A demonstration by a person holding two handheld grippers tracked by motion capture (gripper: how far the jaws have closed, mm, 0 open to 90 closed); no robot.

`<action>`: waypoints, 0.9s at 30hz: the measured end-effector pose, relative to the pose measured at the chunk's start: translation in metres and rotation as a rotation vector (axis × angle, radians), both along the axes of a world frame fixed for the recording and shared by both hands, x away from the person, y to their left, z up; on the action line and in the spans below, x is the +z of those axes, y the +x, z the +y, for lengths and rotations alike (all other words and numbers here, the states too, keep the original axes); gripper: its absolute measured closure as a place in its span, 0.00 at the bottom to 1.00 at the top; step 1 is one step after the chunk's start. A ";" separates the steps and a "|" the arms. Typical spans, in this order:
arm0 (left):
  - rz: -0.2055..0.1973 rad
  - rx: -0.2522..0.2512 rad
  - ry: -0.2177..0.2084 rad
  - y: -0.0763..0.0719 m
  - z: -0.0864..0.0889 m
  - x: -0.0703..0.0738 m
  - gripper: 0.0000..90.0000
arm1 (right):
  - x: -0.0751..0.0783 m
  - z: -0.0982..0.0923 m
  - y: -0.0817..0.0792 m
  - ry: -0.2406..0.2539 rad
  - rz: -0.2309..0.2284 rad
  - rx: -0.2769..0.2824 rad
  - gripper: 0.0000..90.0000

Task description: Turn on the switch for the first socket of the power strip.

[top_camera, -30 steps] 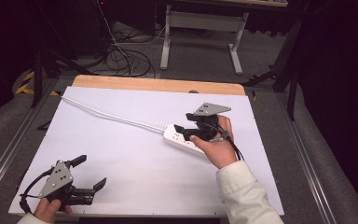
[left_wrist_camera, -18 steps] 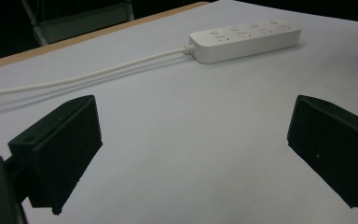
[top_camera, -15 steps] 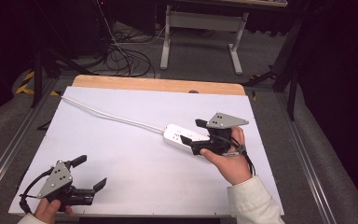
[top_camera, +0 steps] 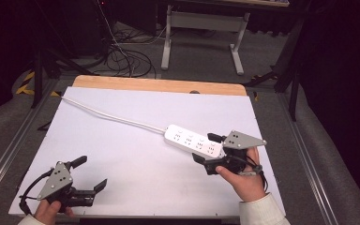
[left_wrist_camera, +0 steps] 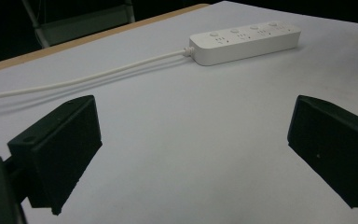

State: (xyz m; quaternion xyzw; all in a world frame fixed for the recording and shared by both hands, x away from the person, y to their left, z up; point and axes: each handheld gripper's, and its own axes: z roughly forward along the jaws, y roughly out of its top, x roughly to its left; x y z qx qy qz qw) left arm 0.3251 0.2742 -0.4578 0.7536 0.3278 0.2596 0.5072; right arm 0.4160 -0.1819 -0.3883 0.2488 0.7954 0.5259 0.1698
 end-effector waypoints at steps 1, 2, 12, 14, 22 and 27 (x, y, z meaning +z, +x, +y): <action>-0.001 0.000 0.001 0.000 0.000 0.000 0.04 | -0.003 -0.002 -0.001 0.006 -0.003 0.002 0.16; -0.001 0.000 0.002 0.000 0.000 0.000 0.04 | -0.005 -0.005 -0.003 0.007 -0.001 0.003 0.16; -0.003 -0.002 0.002 0.000 0.000 0.000 0.04 | -0.036 -0.026 -0.013 0.029 -0.007 -0.004 0.13; -0.003 -0.003 0.001 0.000 0.000 0.000 0.04 | -0.041 -0.029 -0.014 0.028 0.000 -0.008 0.13; -0.009 -0.004 -0.002 -0.001 0.001 0.001 0.04 | -0.066 -0.038 -0.020 0.010 0.028 -0.022 0.11; -0.008 -0.011 -0.010 -0.001 0.001 0.001 0.04 | -0.079 -0.048 -0.021 0.002 0.057 -0.036 0.10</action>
